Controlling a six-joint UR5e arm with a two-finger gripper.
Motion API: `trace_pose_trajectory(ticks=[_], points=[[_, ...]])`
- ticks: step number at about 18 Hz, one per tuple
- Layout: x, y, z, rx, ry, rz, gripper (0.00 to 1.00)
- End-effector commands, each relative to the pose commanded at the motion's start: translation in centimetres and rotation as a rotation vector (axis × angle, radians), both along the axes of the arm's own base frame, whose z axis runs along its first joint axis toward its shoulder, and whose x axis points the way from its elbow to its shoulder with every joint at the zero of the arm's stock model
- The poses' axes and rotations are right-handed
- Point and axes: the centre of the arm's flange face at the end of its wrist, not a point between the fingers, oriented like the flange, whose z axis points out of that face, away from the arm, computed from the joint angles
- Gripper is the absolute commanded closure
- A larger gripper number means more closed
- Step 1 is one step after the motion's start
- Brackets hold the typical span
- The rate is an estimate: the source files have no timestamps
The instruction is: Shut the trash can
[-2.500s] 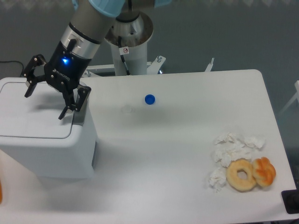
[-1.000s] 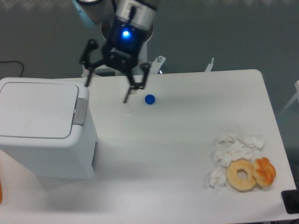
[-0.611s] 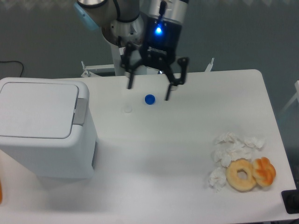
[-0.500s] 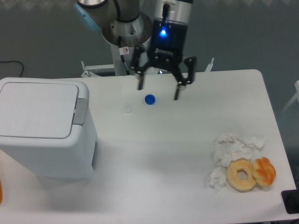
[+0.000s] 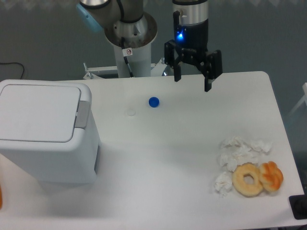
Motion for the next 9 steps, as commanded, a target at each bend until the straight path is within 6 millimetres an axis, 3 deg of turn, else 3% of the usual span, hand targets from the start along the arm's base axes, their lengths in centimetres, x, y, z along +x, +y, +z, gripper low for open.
trace_pose_trajectory(ticks=[9], points=[[0.17, -0.09, 0.17, 0.004, -0.007, -0.001, 0.0]])
